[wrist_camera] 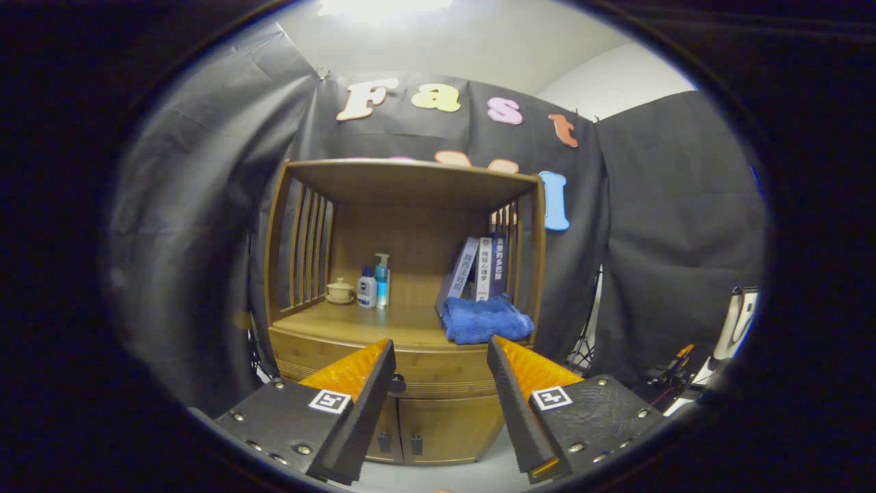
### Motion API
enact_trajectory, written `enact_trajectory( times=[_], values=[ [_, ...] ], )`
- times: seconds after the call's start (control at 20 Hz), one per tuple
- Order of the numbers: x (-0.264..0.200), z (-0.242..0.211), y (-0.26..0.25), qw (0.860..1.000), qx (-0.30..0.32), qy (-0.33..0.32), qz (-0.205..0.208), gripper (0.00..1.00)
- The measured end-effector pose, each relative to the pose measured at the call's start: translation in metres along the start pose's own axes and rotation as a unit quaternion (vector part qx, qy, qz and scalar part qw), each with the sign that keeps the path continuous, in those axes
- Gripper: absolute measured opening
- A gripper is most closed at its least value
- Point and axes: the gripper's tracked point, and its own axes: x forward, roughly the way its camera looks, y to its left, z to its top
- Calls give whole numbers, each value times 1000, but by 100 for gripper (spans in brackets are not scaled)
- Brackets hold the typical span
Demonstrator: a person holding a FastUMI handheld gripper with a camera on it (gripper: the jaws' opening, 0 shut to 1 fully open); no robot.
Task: Pull open the drawer, take out the items inside it, and place them on the countertop above the cabinet.
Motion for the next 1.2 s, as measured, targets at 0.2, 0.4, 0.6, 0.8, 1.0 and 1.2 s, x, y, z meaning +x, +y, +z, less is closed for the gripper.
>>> enact_trajectory(
  times=[0.2,0.4,0.6,0.8,1.0,1.2],
  values=[
    [66,-38,41,997,48,34,43,81],
    [116,-86,64,988,122,73,56,82],
    [143,-143,74,980,142,128,53,83],
    [175,-179,72,975,147,161,38,68],
    [181,-182,78,972,151,170,54,57],
    [181,-185,77,974,128,177,56,43]
  ],
)
